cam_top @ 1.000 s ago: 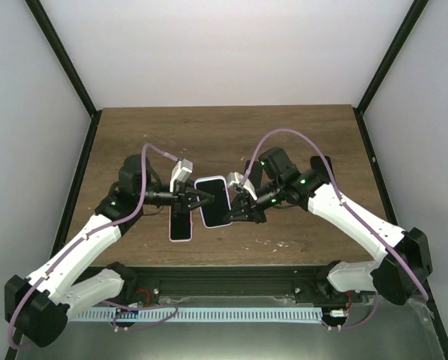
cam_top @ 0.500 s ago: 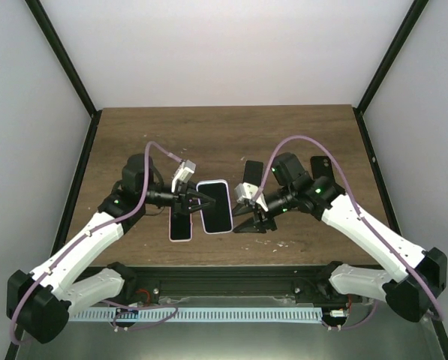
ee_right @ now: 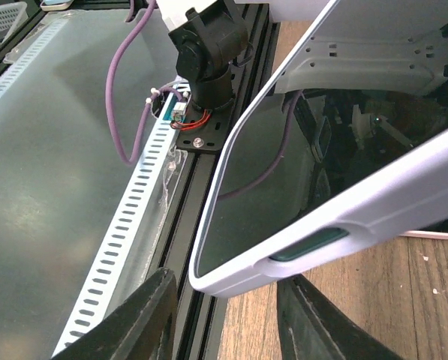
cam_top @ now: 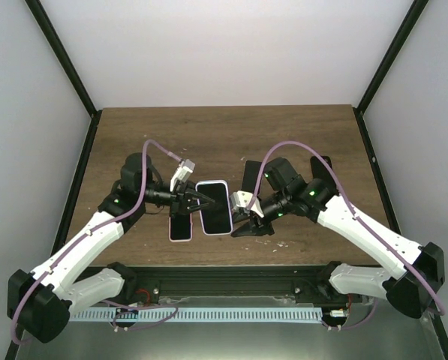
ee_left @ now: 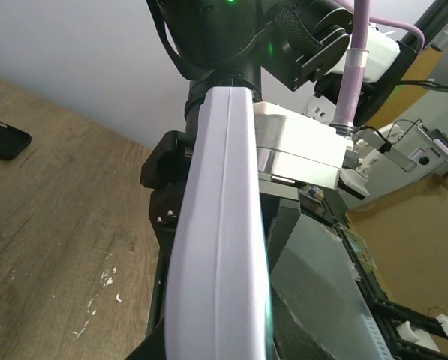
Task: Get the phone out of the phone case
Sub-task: Remove the phone case from the phone.
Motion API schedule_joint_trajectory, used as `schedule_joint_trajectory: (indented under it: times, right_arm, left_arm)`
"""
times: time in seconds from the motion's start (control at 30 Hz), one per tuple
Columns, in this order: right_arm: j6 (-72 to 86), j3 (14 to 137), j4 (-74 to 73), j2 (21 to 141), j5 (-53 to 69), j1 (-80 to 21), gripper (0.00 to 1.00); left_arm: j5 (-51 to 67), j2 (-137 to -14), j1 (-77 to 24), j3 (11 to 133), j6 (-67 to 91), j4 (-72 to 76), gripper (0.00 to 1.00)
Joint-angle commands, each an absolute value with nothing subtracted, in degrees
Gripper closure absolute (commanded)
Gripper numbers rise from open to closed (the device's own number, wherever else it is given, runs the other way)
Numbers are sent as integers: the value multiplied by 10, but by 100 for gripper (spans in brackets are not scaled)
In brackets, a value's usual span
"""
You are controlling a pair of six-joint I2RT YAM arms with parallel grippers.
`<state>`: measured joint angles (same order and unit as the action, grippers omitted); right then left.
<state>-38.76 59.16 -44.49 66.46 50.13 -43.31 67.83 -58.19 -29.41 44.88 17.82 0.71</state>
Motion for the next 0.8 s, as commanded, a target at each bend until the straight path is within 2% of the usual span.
schedule_joint_trajectory:
  times: [0.0,0.27,0.43,0.77]
  right_arm:
    - [-393,601,-437,648,497,-439,63]
    - [-390,613,-439,651,505,-439,65]
    - [-395,613,-434,650,496,-439,72]
    - [-456,612,-421,654,427,-465,78]
  left_arm:
    - [705,-584,-290,460,172,26,100]
    - [697,-582,-290,458,171,23,100]
    - [697,-585,-291,458,172,23,100]
    - [728,-606,-290,459,203,42,100]
